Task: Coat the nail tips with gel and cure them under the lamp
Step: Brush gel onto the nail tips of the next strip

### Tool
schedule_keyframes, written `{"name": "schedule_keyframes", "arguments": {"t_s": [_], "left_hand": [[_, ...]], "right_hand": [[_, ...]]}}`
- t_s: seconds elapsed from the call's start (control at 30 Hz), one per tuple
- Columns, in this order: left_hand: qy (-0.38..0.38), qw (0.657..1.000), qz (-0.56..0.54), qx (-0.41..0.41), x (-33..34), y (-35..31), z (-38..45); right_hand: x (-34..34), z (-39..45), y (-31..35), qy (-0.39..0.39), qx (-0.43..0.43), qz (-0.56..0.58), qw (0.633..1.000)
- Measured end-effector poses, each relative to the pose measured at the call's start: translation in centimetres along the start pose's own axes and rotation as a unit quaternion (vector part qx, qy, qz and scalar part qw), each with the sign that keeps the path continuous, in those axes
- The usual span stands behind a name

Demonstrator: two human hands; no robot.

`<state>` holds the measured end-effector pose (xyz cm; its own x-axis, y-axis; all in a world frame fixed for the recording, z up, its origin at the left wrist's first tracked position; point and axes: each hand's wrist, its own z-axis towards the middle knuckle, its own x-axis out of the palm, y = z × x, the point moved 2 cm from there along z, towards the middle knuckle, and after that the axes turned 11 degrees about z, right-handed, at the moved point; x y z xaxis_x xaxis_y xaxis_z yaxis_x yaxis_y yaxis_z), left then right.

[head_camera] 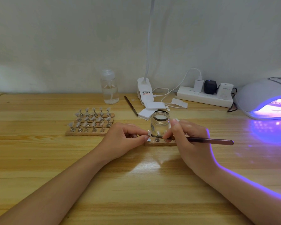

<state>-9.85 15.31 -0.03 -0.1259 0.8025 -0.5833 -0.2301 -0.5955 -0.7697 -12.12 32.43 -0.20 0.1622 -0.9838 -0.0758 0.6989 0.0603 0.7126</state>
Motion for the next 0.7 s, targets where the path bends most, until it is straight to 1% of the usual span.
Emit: {"name": "schedule_keyframes", "arguments": {"t_s": [0.13, 0.27, 0.47, 0.7], "left_hand": [[0.000, 1.000, 0.002, -0.002, -0.02, 0.03, -0.06], [0.000, 1.000, 0.006, -0.004, -0.01, -0.02, -0.04], [0.004, 1.000, 0.005, -0.002, 0.05, 0.01, -0.06], [0.002, 1.000, -0.003, -0.012, 0.13, 0.11, -0.01]], "right_hand": [[-0.13, -0.16, 0.04, 0.001, -0.003, 0.014, 1.000], [-0.12, -0.08, 0.21, -0.006, -0.028, 0.016, 0.999], [0.44, 0.13, -0.10, 0.004, -0.030, -0.022, 0.999], [0.30, 0.15, -0.20, 0.015, -0.020, -0.031, 0.999]]}}
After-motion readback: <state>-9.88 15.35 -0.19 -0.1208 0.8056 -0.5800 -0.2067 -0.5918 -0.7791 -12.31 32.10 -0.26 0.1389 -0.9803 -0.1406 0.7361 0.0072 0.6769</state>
